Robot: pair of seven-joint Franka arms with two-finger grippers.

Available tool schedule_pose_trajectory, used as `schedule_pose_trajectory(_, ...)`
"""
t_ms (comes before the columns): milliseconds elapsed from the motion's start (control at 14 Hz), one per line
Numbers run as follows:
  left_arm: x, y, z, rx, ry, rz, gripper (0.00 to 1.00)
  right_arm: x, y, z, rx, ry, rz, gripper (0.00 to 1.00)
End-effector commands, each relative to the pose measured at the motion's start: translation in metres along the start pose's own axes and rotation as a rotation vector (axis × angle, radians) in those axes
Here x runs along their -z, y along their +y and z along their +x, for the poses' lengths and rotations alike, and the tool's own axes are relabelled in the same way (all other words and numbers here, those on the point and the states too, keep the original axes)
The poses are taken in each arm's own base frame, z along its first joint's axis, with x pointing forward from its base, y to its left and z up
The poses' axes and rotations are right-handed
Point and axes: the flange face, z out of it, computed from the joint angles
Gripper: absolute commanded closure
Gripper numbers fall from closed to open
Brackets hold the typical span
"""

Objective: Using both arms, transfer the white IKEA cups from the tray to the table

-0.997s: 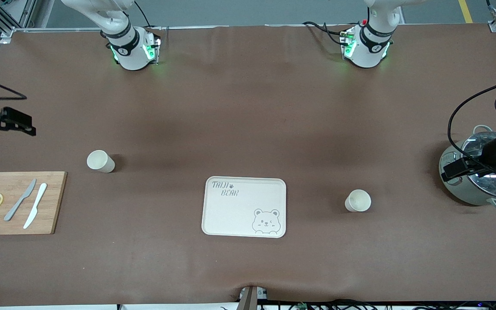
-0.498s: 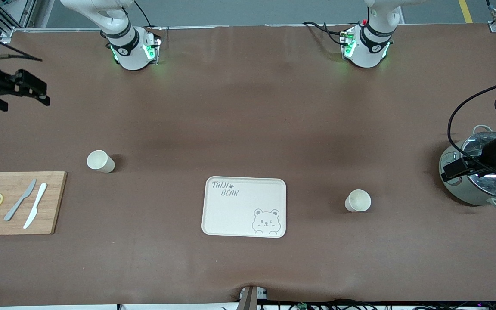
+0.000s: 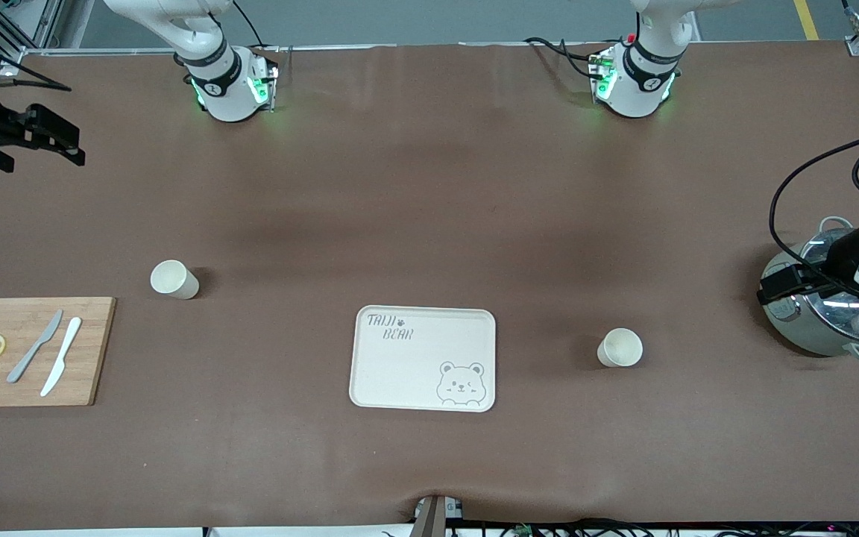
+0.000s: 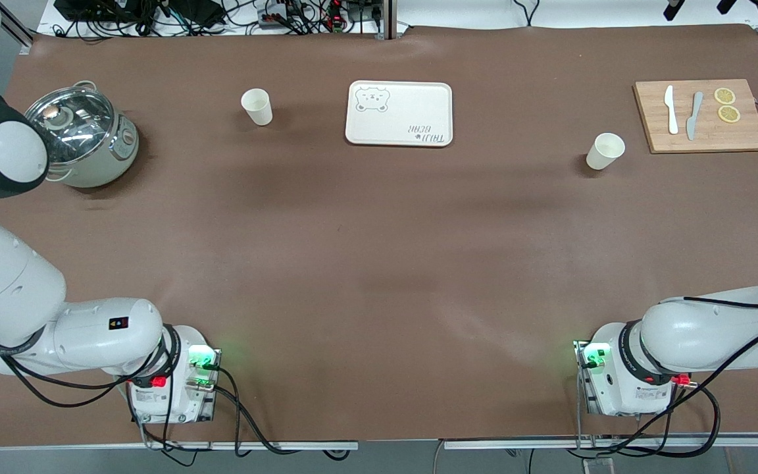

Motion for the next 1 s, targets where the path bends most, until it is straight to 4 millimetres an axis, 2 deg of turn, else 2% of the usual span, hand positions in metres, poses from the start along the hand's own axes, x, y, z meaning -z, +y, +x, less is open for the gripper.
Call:
schedule_pose_trajectory(0,0.023,0.023,-0.018,0.038,-0.003,-0.017,0.00,-0.006,0.000,-0.007,-0.016,0.003,0.009,0.00)
schedule_pose_trajectory(214,0.030,0.029,-0.025,0.031,-0.019,-0.017,0.00,-0.006,0.000,-0.005,-0.016,0.008,0.008,0.00)
schedule_pose_trajectory(427,0.039,0.058,-0.033,0.098,-0.013,-0.043,0.00,-0.005,0.000,-0.005,-0.016,0.019,0.008,0.00)
schedule_pose_trajectory(570,0.051,0.059,-0.037,0.085,0.007,-0.046,0.00,-0.008,0.000,-0.006,-0.016,0.012,0.008,0.00)
schedule_pose_trajectory(783,0.055,0.062,-0.040,0.075,0.012,-0.049,0.00,-0.009,0.000,-0.005,-0.014,0.012,0.008,0.00)
schedule_pose_trajectory(926,0.058,0.057,-0.039,0.085,0.020,-0.044,0.00,-0.008,0.001,-0.005,-0.017,0.016,0.008,0.00)
